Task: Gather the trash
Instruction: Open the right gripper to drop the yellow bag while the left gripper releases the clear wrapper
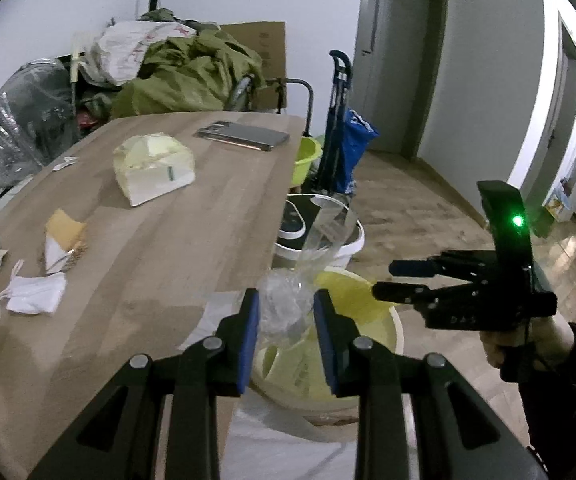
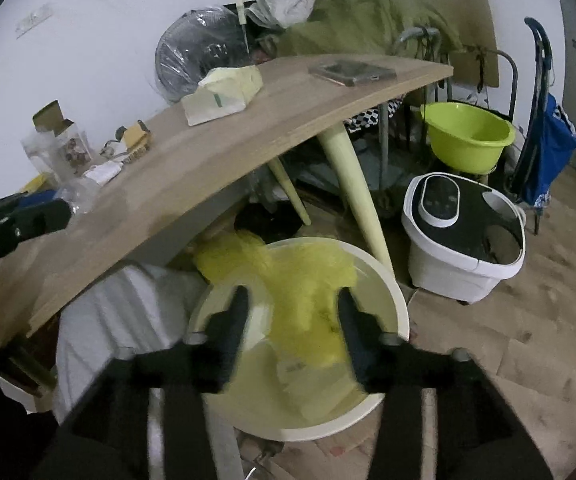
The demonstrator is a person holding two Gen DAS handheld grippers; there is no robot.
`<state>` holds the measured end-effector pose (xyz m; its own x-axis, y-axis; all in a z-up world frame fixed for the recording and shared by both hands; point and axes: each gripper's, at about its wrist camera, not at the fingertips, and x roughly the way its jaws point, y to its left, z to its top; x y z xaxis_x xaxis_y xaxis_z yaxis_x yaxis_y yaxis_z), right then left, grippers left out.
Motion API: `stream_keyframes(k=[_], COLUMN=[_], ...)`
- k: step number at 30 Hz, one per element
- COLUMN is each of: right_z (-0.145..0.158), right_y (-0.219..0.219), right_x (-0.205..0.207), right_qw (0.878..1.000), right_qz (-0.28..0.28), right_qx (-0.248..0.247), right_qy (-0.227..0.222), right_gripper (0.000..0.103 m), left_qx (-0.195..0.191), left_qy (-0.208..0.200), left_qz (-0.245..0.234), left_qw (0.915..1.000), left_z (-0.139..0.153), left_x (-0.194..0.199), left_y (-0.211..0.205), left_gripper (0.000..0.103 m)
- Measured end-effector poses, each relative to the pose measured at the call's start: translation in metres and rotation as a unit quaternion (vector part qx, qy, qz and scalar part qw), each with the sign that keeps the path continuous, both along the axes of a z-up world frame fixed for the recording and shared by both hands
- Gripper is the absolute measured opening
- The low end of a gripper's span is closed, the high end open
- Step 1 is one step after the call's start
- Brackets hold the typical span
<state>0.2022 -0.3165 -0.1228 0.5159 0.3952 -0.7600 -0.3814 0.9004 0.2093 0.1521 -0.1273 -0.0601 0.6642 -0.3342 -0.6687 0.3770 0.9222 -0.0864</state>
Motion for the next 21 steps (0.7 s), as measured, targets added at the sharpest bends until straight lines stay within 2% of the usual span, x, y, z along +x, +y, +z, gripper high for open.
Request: stream_keyframes(k=[5, 9, 21], right_z=[-0.001, -0.003, -0.006], right_y=[-0.004, -0.010, -0.025], right_x=[0.002, 0.005, 0.004], right_qw=[1.000, 1.000, 0.999], right_qz=[-0.008, -0.017, -0.046], right_qx=[0.005, 0.007, 0.013], right_qy=[-0.001, 0.003, 0.001], right_gripper=[0.048, 0.048, 0.048], left_qx=[-0.001, -0.004, 0.024], left_qy=[0.010, 0.035, 0.082], left_qz=[-0.015, -0.030, -0.063], left_qw=[0.9998, 0.9989, 0.9943], left_z=[-0.008, -0.022, -0.056], left_x=[0.005, 0.017, 0.043], left_y=[-0.012, -0.020, -0.058], left_gripper=[0.027, 0.027, 0.030])
